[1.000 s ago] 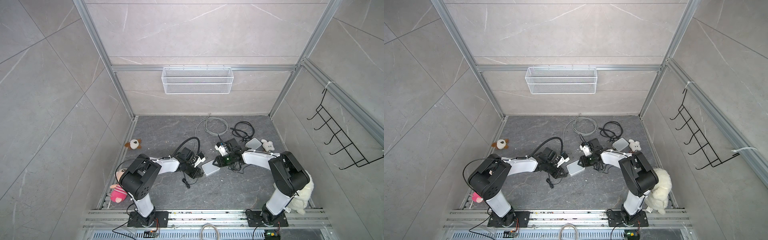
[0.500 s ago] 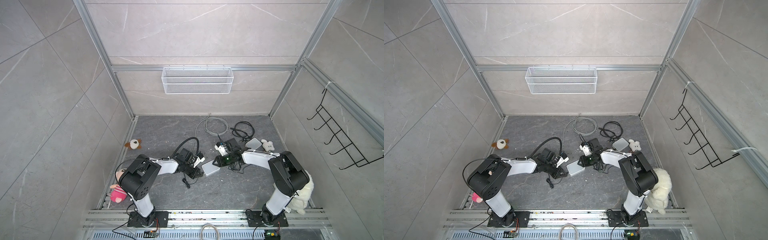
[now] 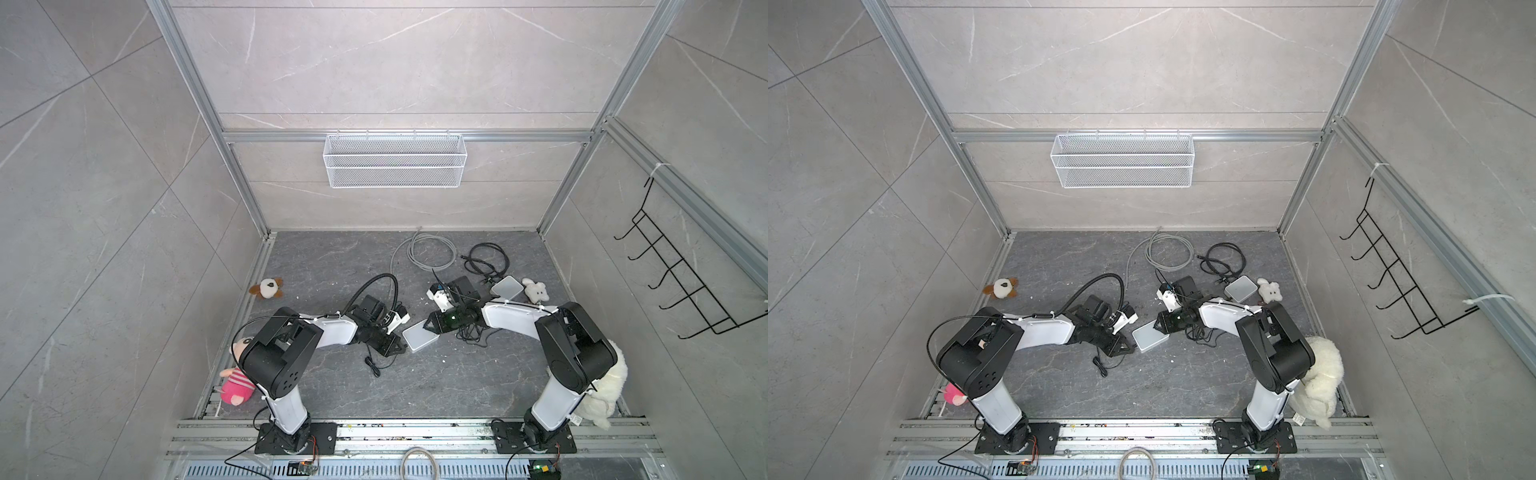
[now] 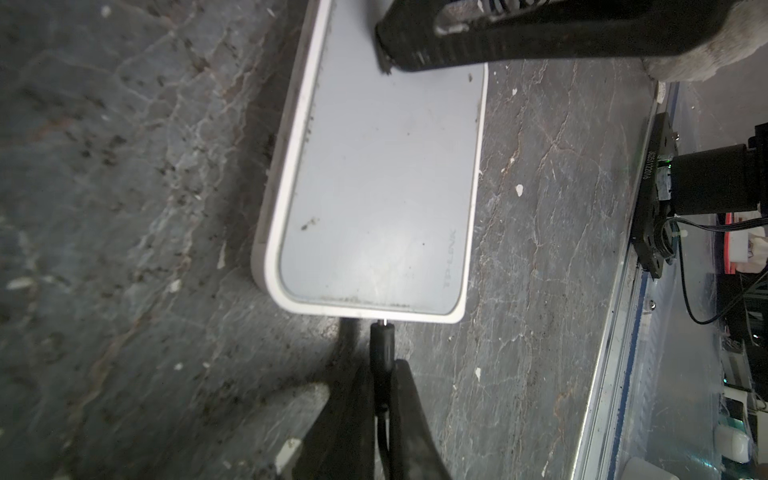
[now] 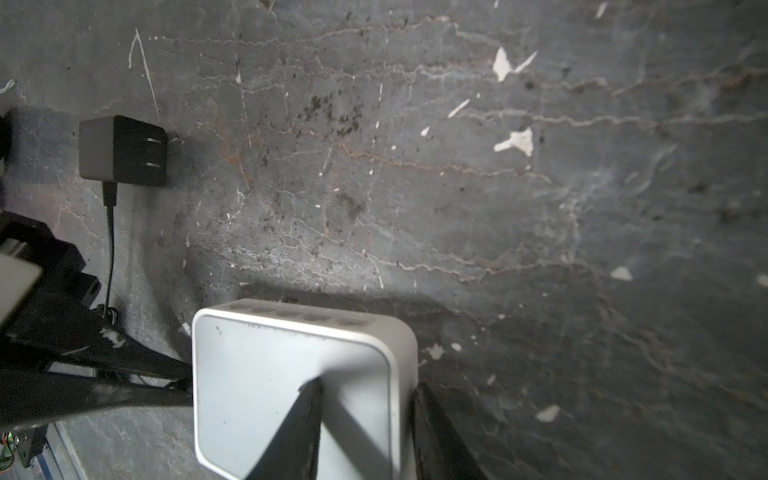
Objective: Insert the plug into the switch port
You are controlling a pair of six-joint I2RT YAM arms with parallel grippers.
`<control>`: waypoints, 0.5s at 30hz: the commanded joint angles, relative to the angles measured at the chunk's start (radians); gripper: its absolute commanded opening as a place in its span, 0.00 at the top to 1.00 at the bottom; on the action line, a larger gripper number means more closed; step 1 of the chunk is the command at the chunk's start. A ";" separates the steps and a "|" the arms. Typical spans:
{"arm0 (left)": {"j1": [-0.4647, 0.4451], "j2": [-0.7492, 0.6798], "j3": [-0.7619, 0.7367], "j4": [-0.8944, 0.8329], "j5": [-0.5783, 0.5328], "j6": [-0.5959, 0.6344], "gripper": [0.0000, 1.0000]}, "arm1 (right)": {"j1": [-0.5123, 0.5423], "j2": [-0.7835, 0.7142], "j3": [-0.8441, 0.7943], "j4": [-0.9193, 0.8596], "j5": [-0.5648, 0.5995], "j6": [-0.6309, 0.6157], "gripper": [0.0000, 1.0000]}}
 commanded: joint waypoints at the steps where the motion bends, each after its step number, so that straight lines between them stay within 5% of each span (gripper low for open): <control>1: -0.002 0.047 0.025 0.089 -0.040 -0.027 0.92 | 0.044 0.044 -0.059 -0.087 -0.006 -0.015 0.63; 15: -0.006 0.120 0.110 0.123 -0.063 -0.044 0.92 | 0.071 0.053 -0.054 -0.103 -0.106 -0.017 0.64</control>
